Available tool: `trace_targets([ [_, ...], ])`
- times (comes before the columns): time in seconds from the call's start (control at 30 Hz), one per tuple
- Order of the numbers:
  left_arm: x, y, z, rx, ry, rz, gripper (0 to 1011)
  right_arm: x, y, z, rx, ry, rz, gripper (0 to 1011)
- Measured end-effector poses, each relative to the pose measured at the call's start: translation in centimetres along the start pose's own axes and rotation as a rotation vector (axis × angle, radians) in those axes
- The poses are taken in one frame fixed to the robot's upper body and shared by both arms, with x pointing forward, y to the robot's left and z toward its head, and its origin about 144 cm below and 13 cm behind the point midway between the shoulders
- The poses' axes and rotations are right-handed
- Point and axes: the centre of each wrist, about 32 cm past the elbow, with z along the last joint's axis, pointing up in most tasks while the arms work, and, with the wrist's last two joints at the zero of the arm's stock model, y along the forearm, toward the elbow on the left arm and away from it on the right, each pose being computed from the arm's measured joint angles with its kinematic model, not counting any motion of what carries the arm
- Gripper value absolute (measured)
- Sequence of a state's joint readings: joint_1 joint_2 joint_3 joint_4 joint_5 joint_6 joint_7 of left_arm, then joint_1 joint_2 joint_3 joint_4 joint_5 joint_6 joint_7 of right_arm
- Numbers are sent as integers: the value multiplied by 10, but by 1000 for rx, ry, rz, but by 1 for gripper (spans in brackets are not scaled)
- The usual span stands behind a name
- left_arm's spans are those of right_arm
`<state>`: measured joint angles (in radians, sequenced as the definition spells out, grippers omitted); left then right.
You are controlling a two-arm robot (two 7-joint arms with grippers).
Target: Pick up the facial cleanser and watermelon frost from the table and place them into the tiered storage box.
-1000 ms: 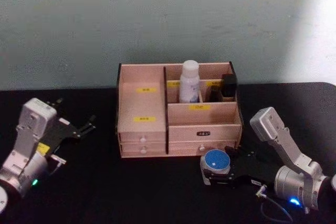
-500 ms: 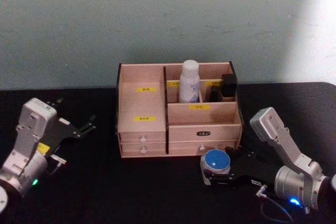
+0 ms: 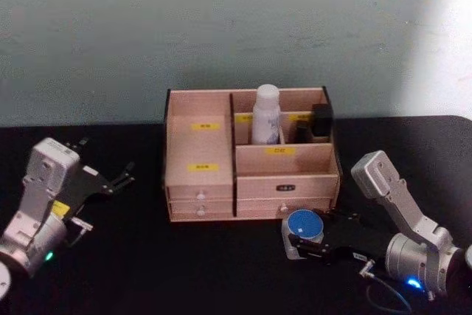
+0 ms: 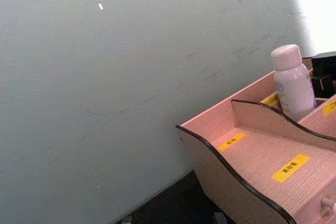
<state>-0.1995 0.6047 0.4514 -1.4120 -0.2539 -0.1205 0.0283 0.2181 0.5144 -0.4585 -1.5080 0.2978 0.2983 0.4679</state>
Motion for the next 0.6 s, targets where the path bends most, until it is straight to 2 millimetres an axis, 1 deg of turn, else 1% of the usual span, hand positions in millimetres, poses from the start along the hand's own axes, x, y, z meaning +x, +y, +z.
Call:
trace_targets([
  [0.07, 0, 0, 0, 0, 0, 0, 1002, 0, 0, 0, 0, 0, 0, 728],
  [0.47, 0, 0, 0, 0, 0, 0, 1001, 0, 0, 0, 0, 0, 1, 728],
  [0.6, 0, 0, 0, 0, 0, 0, 1001, 1, -4, 1, 18, 12, 12, 728],
])
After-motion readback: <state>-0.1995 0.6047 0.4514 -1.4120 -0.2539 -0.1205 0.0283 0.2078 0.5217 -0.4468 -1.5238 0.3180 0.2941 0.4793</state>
